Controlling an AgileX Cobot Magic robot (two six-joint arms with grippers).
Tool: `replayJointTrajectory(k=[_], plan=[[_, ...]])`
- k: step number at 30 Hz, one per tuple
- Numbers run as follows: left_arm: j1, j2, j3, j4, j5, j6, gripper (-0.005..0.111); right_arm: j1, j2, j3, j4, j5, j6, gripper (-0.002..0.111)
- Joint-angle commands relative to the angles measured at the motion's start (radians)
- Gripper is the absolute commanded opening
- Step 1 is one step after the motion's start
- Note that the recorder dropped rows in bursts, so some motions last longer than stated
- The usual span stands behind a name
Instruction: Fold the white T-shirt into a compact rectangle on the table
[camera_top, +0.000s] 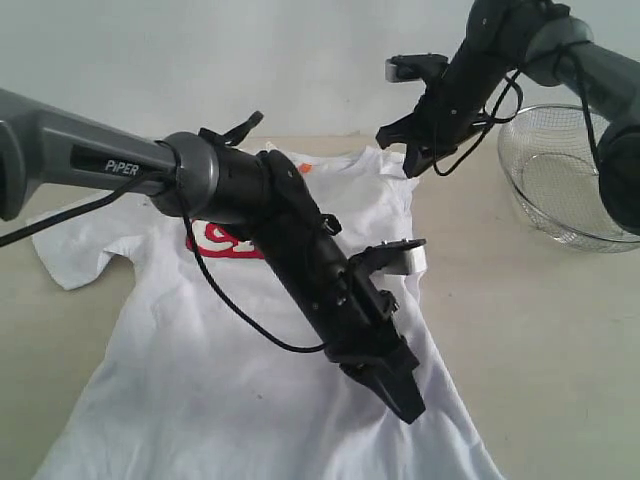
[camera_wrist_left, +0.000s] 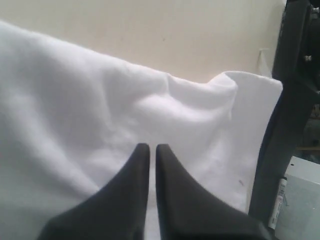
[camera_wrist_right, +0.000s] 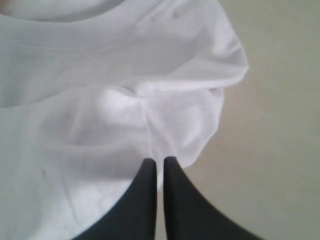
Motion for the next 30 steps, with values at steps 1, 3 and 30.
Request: replayJointTrajectory(k=[1,3,30], plan=[[0.012,-0.001,0.007,0.075,-0.014,-0.040,0.005,0.012,-0.028,0.004,0.056,0.009,-0.020,0.000],[0.030,-0.001,0.007,0.115,-0.022,-0.055,0.005,0.024,-0.042,0.010,0.001,0.009,0.009,0.000],[0.220,-0.002,0.007,0.223,-0.160,-0.124,0.005,0.152,-0.471,0.974,0.120,-0.176,-0.071,0.000]])
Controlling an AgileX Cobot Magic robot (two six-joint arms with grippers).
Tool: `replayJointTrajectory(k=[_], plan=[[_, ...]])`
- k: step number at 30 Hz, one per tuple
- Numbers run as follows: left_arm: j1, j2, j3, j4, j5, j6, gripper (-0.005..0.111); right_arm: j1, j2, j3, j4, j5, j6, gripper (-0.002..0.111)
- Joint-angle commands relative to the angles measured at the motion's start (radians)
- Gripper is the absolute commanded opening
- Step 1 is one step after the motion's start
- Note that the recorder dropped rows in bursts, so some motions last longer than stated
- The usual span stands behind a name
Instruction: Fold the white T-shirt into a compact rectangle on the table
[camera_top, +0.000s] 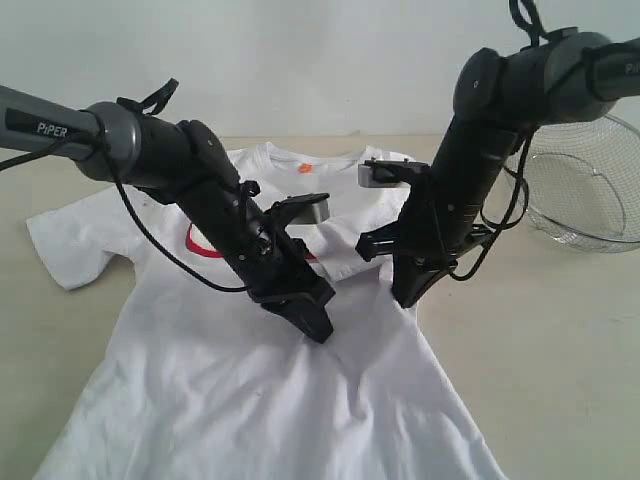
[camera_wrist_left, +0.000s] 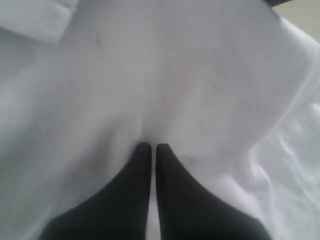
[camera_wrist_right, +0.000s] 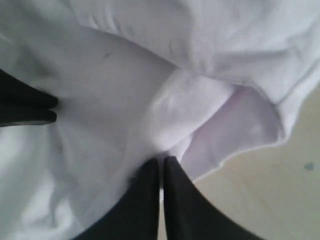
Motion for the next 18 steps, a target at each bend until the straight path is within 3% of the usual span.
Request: replayJointTrajectory(k=[1,14,18], plan=[[0.013,-0.003,0.007,0.069,-0.039,-0.035,0.005,0.013,-0.015,0.019,-0.016,-0.072,-0.001,0.000],[0.060,-0.003,0.007,0.104,-0.024,-0.062,0.005,0.013,0.038,0.019,-0.077,-0.158,0.024,0.000],[0.060,-0.003,0.007,0.106,-0.012,-0.062,0.005,0.011,0.039,0.019,-0.202,-0.158,0.113,0.000]])
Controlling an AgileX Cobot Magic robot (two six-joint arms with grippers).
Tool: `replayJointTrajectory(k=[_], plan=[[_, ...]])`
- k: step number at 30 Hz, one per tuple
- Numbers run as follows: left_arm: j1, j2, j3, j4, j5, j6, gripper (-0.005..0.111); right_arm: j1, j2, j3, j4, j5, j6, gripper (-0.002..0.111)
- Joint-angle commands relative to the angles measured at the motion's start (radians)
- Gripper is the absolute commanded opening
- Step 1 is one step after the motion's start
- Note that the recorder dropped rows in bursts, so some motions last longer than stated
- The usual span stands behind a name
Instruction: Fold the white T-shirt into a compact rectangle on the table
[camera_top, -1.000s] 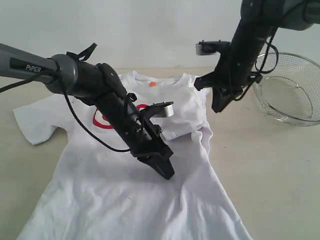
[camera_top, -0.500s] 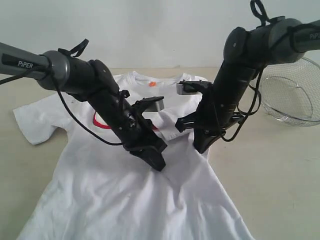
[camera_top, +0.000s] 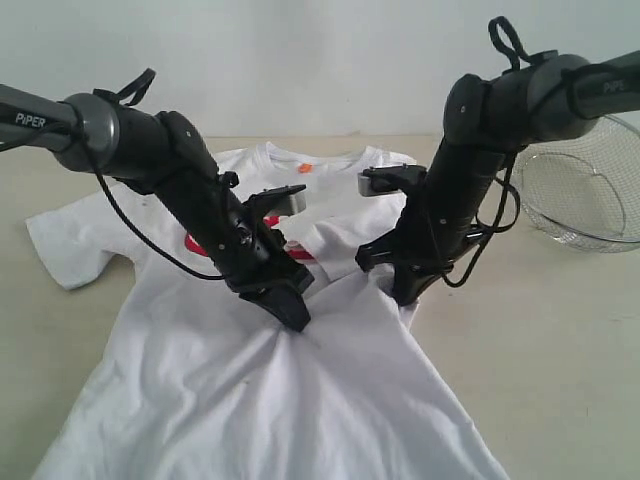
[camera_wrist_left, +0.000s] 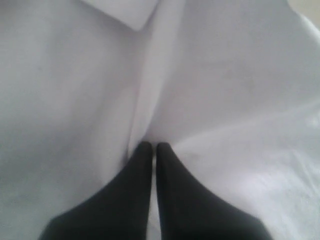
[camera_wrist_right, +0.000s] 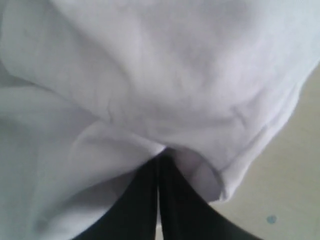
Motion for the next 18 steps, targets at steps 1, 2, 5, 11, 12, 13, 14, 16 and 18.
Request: replayJointTrajectory(k=[1,2,5,11,12,13,14,16,18], plan=[[0.006,0.005,0.007,0.059,-0.013,-0.005,0.005,-0.002,0.000,0.003,-0.222,0.002,0.152,0.000],[0.006,0.005,0.007,0.059,-0.013,-0.005,0.005,-0.002,0.000,0.003,-0.278,0.010,0.189,0.000],[0.006,0.005,0.007,0.059,-0.013,-0.005,0.005,-0.018,0.000,0.003,-0.398,0.022,0.268,0.000],[0.000,0.005,0.007,0.048,0.010,0.027,0.005,-0.130,0.000,-0.034,-0.423,-0.054,0.285,0.000],[0.000,0.005,0.007,0.037,0.010,0.029,0.005,-0.142,0.000,-0.059,-0.419,-0.075,0.266,0.000],[0.000,0.005,0.007,0.023,0.010,0.046,0.005,-0.144,0.000,-0.087,-0.417,-0.075,0.252,0.000],[0.000,0.005,0.007,0.003,0.016,0.058,0.005,-0.144,0.000,-0.121,-0.410,-0.058,0.229,0.000],[0.000,0.005,0.007,-0.034,0.042,0.071,0.005,-0.142,0.000,-0.179,-0.408,-0.011,0.218,0.000],[0.000,0.005,0.007,-0.042,0.055,0.073,0.005,-0.142,-0.004,-0.217,-0.393,0.027,0.215,0.000]])
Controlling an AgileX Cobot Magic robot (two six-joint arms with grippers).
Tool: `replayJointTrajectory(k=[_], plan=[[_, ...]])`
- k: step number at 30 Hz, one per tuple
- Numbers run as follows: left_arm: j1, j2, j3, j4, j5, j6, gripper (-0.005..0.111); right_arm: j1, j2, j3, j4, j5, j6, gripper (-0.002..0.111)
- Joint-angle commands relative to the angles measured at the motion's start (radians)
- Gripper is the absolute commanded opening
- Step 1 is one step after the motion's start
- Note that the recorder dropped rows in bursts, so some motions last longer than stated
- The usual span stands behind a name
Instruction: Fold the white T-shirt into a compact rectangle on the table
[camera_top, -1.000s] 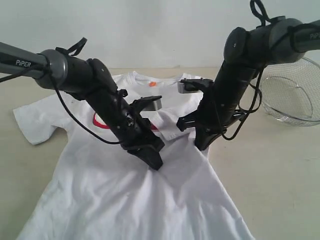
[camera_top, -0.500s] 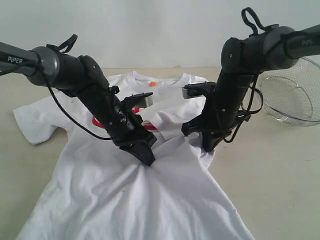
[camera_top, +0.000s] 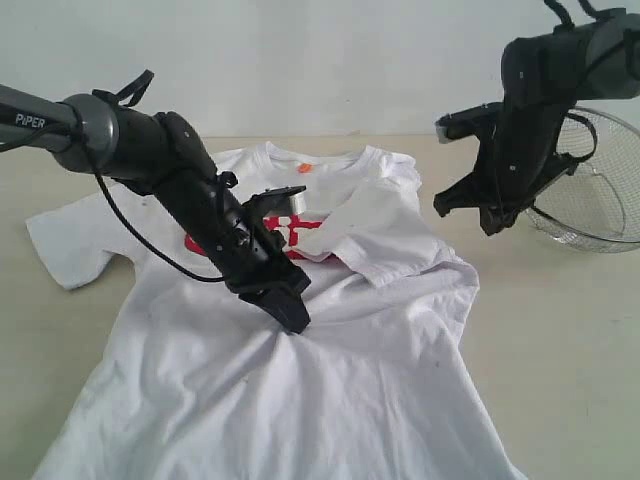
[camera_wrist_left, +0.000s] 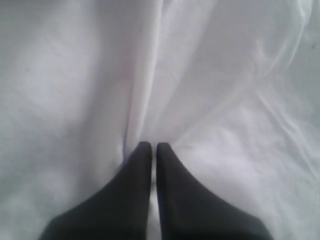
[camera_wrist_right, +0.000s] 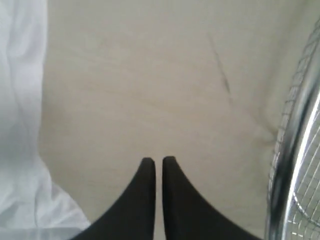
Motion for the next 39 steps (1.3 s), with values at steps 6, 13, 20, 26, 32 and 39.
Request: replayJointTrajectory(k=[6,13,20,26,32,39], plan=[[-0.002,0.005,0.007,-0.084,0.037,0.053,0.005,0.000,-0.016,-0.118,0.266,0.016,-0.219,0.000],[-0.028,0.005,0.007,-0.099,0.086,0.053,0.005,0.000,0.072,-0.215,0.391,-0.036,-0.221,0.000],[-0.104,-0.026,0.007,-0.114,0.099,0.052,0.005,0.000,0.214,-0.427,0.454,0.074,-0.185,0.000],[-0.178,-0.026,0.054,-0.114,0.060,0.046,0.005,0.000,0.326,-0.610,0.458,0.165,-0.164,0.000],[-0.231,-0.026,0.098,-0.114,0.027,0.053,0.005,0.000,0.418,-0.751,0.412,0.234,-0.078,0.000],[-0.269,-0.024,0.100,-0.074,0.043,0.008,0.005,0.000,0.465,-0.779,0.174,0.285,0.015,0.000]])
